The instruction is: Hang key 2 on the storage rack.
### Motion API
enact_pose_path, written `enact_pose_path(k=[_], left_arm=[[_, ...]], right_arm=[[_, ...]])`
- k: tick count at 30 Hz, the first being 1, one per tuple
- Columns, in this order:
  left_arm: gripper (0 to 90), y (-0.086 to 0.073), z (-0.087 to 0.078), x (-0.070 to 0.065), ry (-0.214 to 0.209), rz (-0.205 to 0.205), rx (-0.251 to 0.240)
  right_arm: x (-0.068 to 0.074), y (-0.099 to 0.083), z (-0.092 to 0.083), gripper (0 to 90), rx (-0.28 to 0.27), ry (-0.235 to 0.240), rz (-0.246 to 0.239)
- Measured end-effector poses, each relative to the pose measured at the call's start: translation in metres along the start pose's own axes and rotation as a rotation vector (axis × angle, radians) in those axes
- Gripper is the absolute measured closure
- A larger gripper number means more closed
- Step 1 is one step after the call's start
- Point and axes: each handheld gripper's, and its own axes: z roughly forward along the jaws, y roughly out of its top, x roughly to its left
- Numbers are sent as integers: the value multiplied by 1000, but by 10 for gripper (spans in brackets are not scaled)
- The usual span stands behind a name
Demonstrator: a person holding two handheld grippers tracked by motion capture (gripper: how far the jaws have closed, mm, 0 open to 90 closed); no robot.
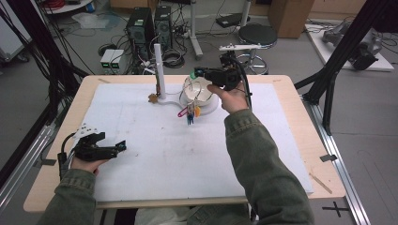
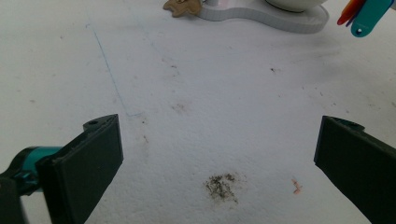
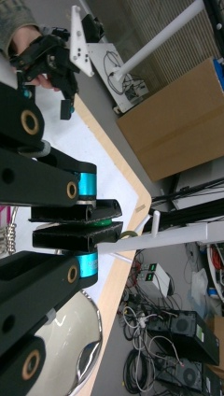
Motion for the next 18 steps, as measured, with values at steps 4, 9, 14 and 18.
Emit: enact_pose_path(k=[4,9,14,18], left_arm=[[17,0,1,0,-3,-1,-3],[17,0,1,1,-3,0,-2],[17,0,1,1,-6,0,-2],[17,0,2,1,-7,-1,-2]], right_arm=[[1,7,8,879,4,-2,2],[6,14,18,879,17,0,0],[10,18,31,879,28,6,-5],[14,23,41,879,42,8,-19]])
